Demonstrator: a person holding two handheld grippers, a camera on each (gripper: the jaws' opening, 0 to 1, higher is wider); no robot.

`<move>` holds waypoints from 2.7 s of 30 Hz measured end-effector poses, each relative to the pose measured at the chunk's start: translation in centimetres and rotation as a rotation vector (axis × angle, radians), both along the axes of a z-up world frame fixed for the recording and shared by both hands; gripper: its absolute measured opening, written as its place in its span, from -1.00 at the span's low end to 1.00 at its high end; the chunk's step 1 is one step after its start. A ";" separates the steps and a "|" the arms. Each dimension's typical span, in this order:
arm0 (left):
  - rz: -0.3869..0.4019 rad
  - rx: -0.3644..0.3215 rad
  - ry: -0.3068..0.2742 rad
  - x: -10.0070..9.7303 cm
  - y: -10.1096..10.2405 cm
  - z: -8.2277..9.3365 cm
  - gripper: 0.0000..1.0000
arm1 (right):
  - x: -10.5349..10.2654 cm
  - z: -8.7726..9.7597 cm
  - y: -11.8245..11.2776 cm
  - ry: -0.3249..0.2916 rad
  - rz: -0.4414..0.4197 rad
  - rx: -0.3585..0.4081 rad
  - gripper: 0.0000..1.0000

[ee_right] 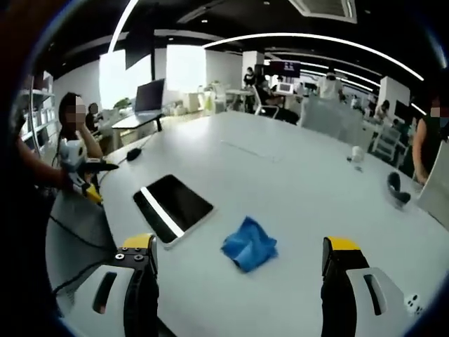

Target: Wipe the mirror surface with the cleaning cloth until all visible marks leave the cleaned area.

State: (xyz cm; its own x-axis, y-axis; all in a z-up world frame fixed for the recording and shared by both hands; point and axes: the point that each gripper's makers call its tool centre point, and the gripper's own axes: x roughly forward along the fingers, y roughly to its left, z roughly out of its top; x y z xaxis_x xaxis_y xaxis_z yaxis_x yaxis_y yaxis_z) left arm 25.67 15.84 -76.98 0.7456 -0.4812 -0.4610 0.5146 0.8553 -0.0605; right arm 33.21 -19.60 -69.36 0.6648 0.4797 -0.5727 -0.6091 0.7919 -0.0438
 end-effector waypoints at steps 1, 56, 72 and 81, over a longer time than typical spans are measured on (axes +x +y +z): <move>0.000 -0.002 0.000 0.0 0.0 0.0 0.99 | 0.2 0.0 0.2 0.015 0.012 0.000 0.91; -0.042 0.036 0.032 -0.2 -0.6 -1.0 0.99 | 8.0 -15.5 2.2 0.291 0.322 -0.292 -0.56; -0.030 0.030 0.037 -0.1 -0.4 -1.2 0.99 | 9.6 -16.7 1.9 0.288 0.257 -0.362 -0.96; -0.033 0.035 0.030 0.0 -0.5 -1.2 0.99 | 9.7 -15.7 2.2 0.316 0.227 -0.338 -0.96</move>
State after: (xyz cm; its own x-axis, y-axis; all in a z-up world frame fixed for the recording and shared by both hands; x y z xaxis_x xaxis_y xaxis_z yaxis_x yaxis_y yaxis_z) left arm 25.68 15.38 -78.16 0.7152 -0.4886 -0.4998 0.5410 0.8397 -0.0469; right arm 42.87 -17.36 -85.04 0.3344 0.3449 -0.8770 -0.7889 0.6115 -0.0603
